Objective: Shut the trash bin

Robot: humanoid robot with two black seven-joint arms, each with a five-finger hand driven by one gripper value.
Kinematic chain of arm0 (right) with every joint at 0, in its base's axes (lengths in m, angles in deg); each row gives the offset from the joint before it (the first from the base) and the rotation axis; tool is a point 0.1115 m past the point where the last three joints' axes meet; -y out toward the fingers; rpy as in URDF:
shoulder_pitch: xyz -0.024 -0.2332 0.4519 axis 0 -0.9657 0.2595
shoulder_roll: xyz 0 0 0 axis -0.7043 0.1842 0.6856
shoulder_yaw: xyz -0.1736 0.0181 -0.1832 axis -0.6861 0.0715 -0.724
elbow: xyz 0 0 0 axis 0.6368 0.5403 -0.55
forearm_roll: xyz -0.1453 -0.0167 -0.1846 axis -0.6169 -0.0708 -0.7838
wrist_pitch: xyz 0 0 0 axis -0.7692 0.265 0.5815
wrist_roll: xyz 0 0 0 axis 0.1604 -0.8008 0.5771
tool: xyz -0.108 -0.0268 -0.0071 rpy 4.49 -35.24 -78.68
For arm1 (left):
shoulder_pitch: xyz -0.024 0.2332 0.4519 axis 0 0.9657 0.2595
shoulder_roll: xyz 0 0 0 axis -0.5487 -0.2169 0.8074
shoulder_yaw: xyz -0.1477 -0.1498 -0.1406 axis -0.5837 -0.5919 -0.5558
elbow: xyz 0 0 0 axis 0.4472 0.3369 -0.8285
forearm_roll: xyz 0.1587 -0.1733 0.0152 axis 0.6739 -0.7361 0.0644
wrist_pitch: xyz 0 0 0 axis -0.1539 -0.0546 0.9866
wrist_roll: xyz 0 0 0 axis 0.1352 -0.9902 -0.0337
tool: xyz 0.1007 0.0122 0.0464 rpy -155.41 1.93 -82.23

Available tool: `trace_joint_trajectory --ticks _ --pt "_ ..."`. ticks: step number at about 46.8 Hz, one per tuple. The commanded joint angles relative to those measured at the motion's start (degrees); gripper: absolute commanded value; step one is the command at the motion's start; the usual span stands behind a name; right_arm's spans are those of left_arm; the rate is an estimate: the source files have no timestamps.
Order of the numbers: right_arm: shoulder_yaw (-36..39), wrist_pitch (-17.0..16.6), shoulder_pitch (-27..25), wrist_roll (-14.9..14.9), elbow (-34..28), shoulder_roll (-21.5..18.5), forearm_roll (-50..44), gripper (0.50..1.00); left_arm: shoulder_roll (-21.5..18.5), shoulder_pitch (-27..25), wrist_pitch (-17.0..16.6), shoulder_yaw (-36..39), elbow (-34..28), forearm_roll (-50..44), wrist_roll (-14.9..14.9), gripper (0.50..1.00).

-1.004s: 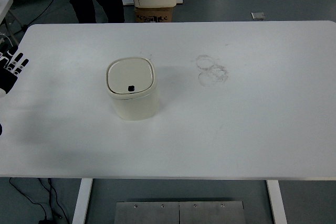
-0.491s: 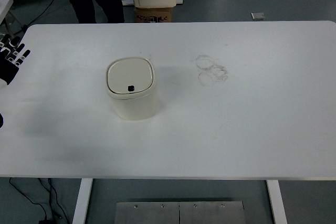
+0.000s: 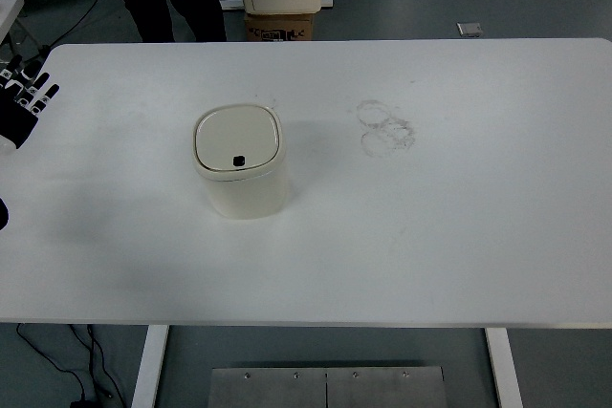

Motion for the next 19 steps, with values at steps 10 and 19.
trace_joint_trajectory --ticks 10,19 --pt "0.0 -0.1 0.0 0.0 0.0 0.0 0.0 0.991 0.1 0.0 -0.1 0.0 0.0 -0.1 -0.1 1.0" --pt "0.0 -0.1 0.0 0.1 0.1 0.0 0.0 0.991 0.3 0.0 -0.1 0.0 0.0 0.0 0.0 1.0"
